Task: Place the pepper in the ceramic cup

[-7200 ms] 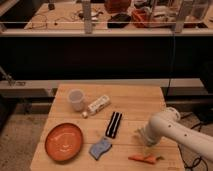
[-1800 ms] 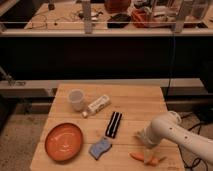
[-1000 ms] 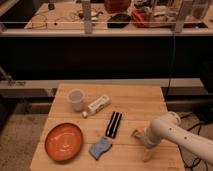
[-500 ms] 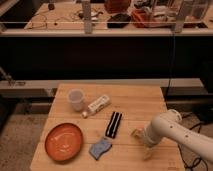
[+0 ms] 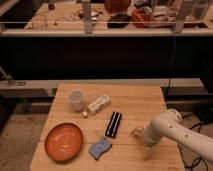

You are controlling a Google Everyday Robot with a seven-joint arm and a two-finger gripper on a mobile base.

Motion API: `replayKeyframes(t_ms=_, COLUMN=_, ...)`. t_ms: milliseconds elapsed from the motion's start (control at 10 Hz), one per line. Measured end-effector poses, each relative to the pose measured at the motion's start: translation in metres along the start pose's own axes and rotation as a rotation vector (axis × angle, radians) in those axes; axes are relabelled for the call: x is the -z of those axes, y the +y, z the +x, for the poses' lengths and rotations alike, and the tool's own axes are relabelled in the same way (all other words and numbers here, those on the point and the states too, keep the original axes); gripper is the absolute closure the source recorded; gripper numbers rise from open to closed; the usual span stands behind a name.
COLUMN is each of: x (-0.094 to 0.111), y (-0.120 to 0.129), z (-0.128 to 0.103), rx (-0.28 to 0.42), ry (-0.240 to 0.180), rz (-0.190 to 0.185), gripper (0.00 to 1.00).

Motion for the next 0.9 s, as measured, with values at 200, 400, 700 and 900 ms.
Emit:
replayKeyframes(t_ms=200, x=-0.001, y=-0.001, z=0.000, rx=0.005, ry=0.000, rz=0.001, gripper=0.23)
replayKeyframes(t_ms=400, x=0.006, y=-0.004, z=-0.002, rx=0.013, ry=0.001, rz=0.006, gripper=0.39)
replayKeyframes(t_ms=700, x=0.005, y=-0.004, z=-0.001, rx=0.015, ry=0.005, rz=0.003, gripper=0.31)
replayKeyframes(t_ms=900, x=0.014, y=-0.009, z=-0.003, rx=0.029, ry=0.007, rz=0.007, gripper=0.34)
